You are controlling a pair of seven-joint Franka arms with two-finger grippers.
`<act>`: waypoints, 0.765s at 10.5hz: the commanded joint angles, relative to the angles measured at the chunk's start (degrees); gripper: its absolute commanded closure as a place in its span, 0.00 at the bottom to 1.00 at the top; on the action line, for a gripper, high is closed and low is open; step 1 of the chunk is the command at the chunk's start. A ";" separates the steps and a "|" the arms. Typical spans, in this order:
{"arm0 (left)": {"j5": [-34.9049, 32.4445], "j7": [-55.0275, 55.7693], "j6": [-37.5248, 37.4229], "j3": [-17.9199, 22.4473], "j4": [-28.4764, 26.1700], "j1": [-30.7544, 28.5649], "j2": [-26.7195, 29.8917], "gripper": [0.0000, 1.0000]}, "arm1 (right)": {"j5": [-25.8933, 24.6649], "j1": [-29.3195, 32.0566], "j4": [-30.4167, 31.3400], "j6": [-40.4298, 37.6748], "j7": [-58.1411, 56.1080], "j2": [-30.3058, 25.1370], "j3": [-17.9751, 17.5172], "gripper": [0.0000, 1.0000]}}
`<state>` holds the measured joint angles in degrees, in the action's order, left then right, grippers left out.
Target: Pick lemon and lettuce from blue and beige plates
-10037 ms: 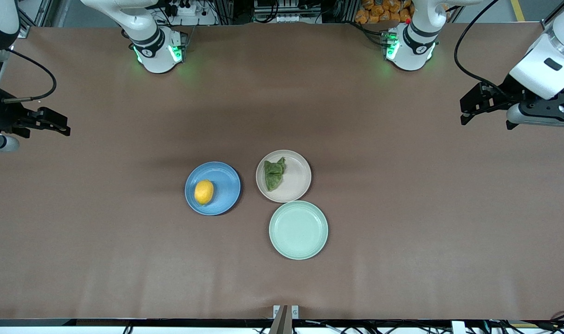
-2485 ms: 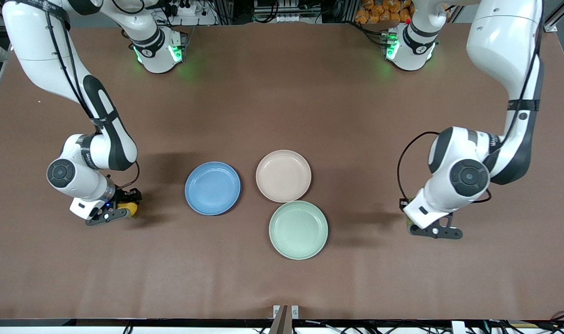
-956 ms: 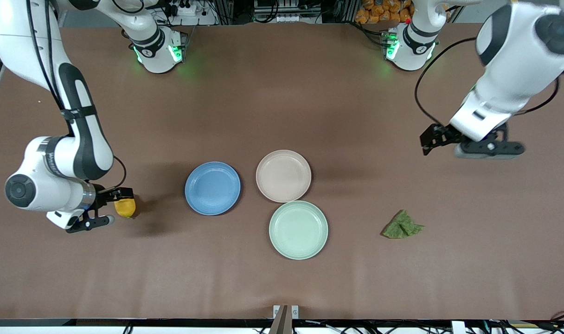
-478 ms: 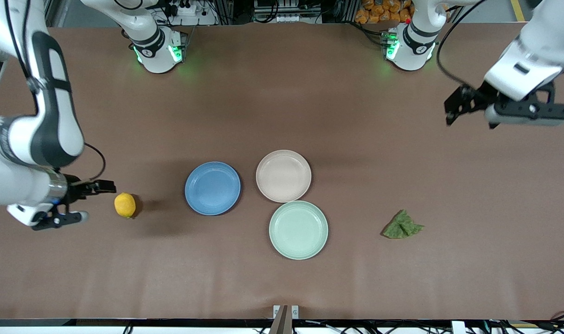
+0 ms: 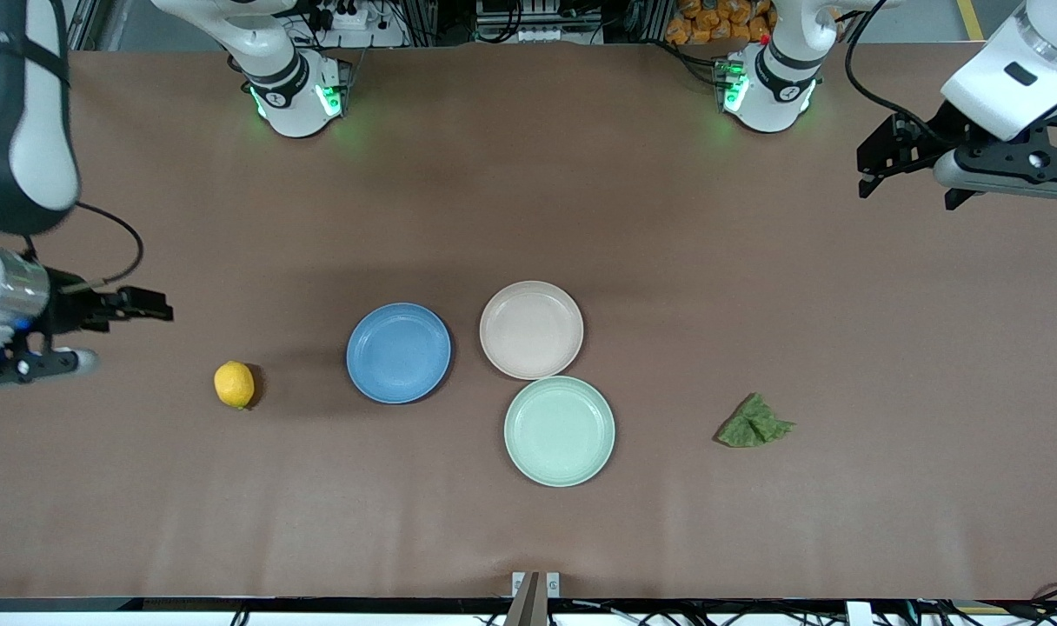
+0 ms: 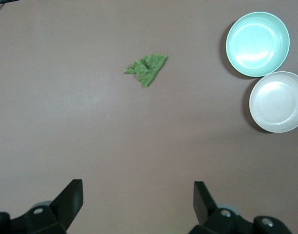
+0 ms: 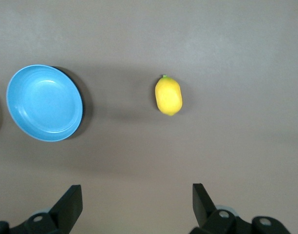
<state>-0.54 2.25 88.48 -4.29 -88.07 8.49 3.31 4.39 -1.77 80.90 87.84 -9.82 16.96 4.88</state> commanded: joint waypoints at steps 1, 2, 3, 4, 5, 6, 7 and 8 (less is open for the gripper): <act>0.19 -1.11 -1.56 0.24 2.11 0.21 -1.12 0.00 | -0.18 0.90 -1.35 -5.29 3.30 -3.33 -0.66 0.00; 0.37 -1.02 -1.47 0.24 2.11 0.12 -0.94 0.00 | -0.18 0.90 -1.96 -7.66 4.36 -4.56 -0.83 0.00; 0.80 -0.93 -1.56 0.07 2.11 0.12 -0.85 0.00 | 0.17 0.63 -2.06 -8.73 7.15 -6.31 -1.01 0.00; 0.89 -0.93 -1.47 0.15 2.20 0.21 -0.85 0.00 | 0.52 0.28 -2.06 -8.74 10.92 -7.72 -0.92 0.00; 0.46 -1.02 -1.56 0.15 2.20 0.21 -0.68 0.00 | 0.44 0.28 -1.62 -8.74 12.18 -9.04 -1.01 0.00; 0.37 -1.11 -1.56 0.24 2.20 0.12 -0.68 0.00 | 0.00 -0.33 -1.10 -8.91 12.63 -10.01 -0.92 0.00; 0.37 -1.11 -1.56 0.24 2.20 0.12 -0.68 0.00 | -0.09 -0.42 -0.22 -9.00 13.15 -11.59 -0.75 0.00; 0.28 -1.11 -1.56 0.33 2.20 0.03 -0.59 0.00 | -0.18 -0.60 0.22 -9.09 13.33 -12.39 0.04 0.00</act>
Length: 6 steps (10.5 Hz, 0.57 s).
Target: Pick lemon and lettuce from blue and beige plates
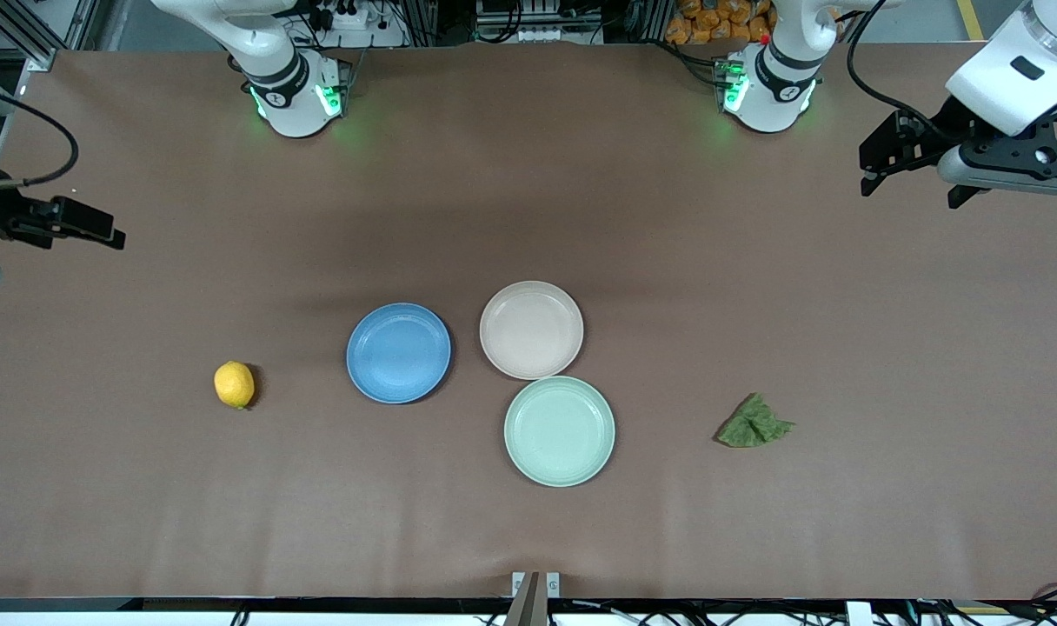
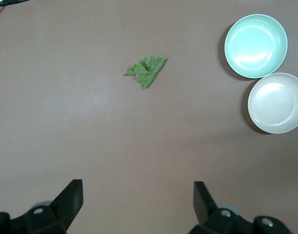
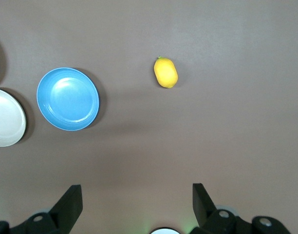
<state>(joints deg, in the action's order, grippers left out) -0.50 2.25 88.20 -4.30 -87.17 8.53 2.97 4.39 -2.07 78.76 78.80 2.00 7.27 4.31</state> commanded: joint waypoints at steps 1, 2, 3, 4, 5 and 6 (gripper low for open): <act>0.24 -1.19 -1.27 0.35 1.30 0.00 -0.07 0.00 | -0.26 -2.31 2.45 0.04 1.51 -2.78 2.53 0.00; 0.24 -1.20 -1.27 0.69 1.30 0.00 -0.07 0.00 | -0.26 -2.59 2.97 0.39 1.34 -2.78 3.59 0.00; 0.24 -1.20 -1.27 0.79 1.30 0.00 -0.07 0.00 | -0.26 -2.07 3.67 1.09 1.07 -2.87 3.60 0.00; 0.32 -1.20 -1.27 0.79 1.30 0.00 -0.07 0.00 | -0.09 -1.11 5.25 3.44 0.81 -3.31 3.52 0.00; 0.58 -1.20 -1.27 0.79 1.30 0.00 -0.07 0.00 | -0.09 -0.40 7.44 6.60 0.72 -4.18 3.43 0.00; 0.76 -1.20 -1.19 0.79 1.30 0.00 -0.07 0.00 | 0.00 0.04 9.02 8.89 0.72 -4.54 3.43 0.00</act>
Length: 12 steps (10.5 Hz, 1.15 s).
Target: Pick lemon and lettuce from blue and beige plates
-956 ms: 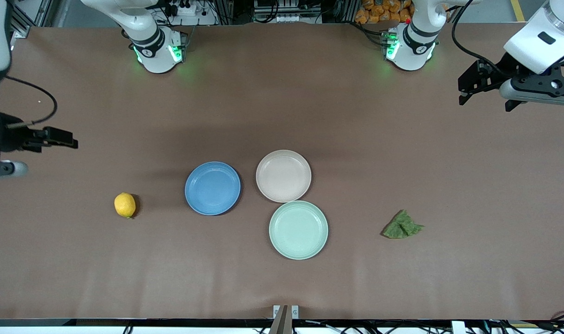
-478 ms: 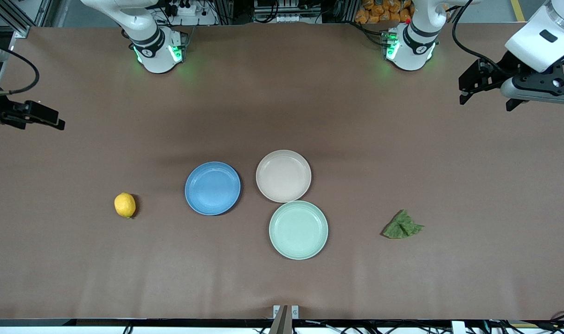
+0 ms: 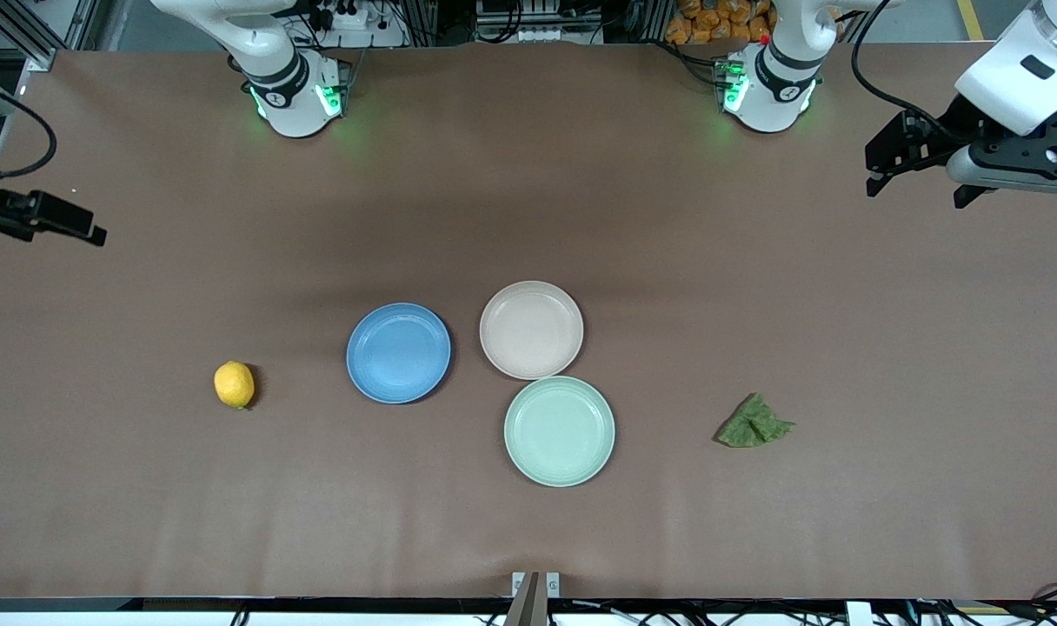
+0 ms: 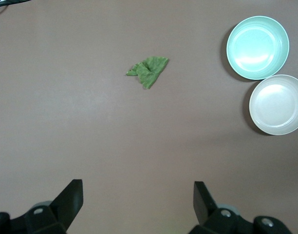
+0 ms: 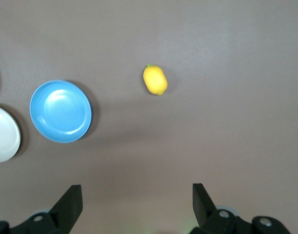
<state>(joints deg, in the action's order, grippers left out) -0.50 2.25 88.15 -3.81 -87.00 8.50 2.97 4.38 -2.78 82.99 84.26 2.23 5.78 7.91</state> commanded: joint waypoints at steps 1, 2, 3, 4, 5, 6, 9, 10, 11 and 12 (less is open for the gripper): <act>0.76 -1.20 -1.22 0.30 1.13 0.03 0.02 0.00 | 0.01 1.45 6.03 5.02 0.41 -3.32 -1.13 0.00; 0.76 -1.28 -1.22 0.30 1.13 0.03 0.02 0.00 | 0.01 2.15 7.69 6.26 0.41 -4.19 -2.27 0.00; 0.76 -1.28 -1.22 0.30 1.13 0.03 0.02 0.00 | 0.01 2.16 8.58 6.36 0.41 -5.07 -2.72 0.00; 0.76 -1.28 -1.14 0.30 1.13 0.03 0.02 0.00 | 0.01 2.16 8.59 6.18 0.49 -5.43 -2.81 0.00; 0.76 -1.28 -1.22 0.30 1.13 0.03 0.02 0.00 | 0.01 2.25 8.59 6.01 0.41 -5.60 -2.81 0.00; 0.76 -1.28 -1.14 0.30 1.13 0.03 -0.07 0.00 | -0.08 2.25 8.67 5.75 0.58 -5.87 -2.81 0.00; 0.85 -1.28 -1.22 0.30 1.13 0.03 0.02 0.00 | -1.38 1.81 7.98 5.22 0.58 -5.87 -2.90 0.00; 0.85 -1.11 -1.22 0.30 1.13 0.03 0.02 0.00 | -3.22 1.81 7.97 5.30 0.41 -5.70 -2.90 0.00; 0.85 -1.11 -1.22 0.30 1.13 0.12 0.02 0.00 | -4.20 1.72 7.97 5.48 0.15 -5.69 -2.99 0.00; 0.85 -1.11 -1.14 0.30 1.13 0.12 0.02 0.00 | -4.64 1.63 7.80 5.83 -0.12 -5.61 -3.08 0.00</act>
